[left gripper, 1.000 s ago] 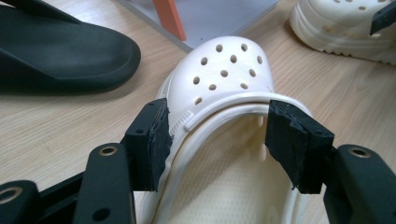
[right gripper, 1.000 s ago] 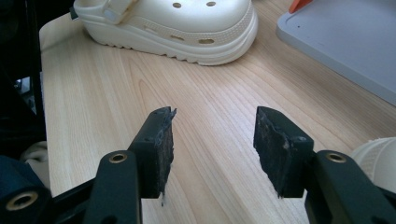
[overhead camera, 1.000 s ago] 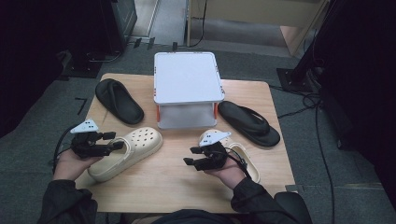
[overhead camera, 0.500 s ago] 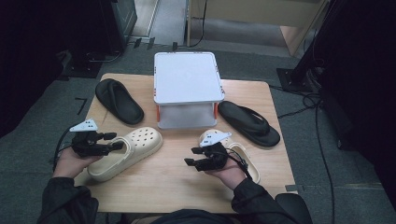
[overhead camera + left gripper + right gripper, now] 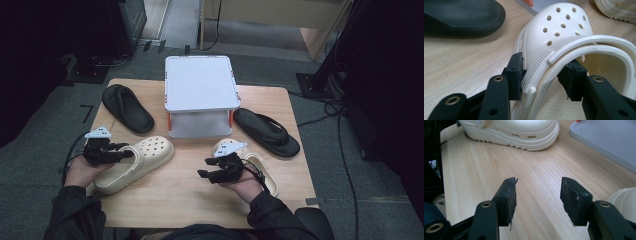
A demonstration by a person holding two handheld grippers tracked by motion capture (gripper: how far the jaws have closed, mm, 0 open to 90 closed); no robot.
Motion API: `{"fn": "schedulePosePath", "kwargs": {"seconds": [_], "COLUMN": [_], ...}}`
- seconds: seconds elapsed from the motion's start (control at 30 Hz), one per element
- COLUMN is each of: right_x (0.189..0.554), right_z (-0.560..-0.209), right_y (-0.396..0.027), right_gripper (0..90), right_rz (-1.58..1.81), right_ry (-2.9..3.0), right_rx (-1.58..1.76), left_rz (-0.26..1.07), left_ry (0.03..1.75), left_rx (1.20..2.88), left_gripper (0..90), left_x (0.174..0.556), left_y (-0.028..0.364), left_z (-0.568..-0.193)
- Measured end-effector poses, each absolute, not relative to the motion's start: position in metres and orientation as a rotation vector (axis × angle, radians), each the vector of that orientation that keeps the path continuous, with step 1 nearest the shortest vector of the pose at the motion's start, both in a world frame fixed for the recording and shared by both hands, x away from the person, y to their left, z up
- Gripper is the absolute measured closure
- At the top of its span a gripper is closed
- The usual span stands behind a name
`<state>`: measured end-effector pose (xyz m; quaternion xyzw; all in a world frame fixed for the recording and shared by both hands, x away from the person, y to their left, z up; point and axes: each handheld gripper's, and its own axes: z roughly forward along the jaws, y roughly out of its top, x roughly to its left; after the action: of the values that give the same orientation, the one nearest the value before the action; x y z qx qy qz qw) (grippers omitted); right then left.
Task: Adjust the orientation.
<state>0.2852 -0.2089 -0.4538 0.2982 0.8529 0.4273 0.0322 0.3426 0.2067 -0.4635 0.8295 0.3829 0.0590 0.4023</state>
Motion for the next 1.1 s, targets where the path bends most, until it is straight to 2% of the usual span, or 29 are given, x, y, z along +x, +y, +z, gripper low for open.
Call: {"fn": "schedulePosePath", "kwargs": {"seconds": [0.23, 0.37, 1.1], "right_x": [0.285, 0.286, 0.287], "right_z": [-0.454, -0.454, -0.455], "right_y": [-0.209, -0.210, -0.212], "right_gripper": [47.0, 47.0, 47.5], "right_rz": [1.317, 1.319, 1.320], "right_ry": [2.624, 2.617, 2.608], "right_rx": [0.920, 0.925, 0.948], "left_rz": [0.171, 0.188, 0.315], "left_ry": [0.967, 0.951, 0.858], "left_rx": [2.102, 2.098, 2.022], "left_gripper": [67.2, 76.6, 80.5], "left_x": [0.340, 0.339, 0.328], "left_y": [0.205, 0.202, 0.170], "left_z": [-0.459, -0.453, -0.420]}}
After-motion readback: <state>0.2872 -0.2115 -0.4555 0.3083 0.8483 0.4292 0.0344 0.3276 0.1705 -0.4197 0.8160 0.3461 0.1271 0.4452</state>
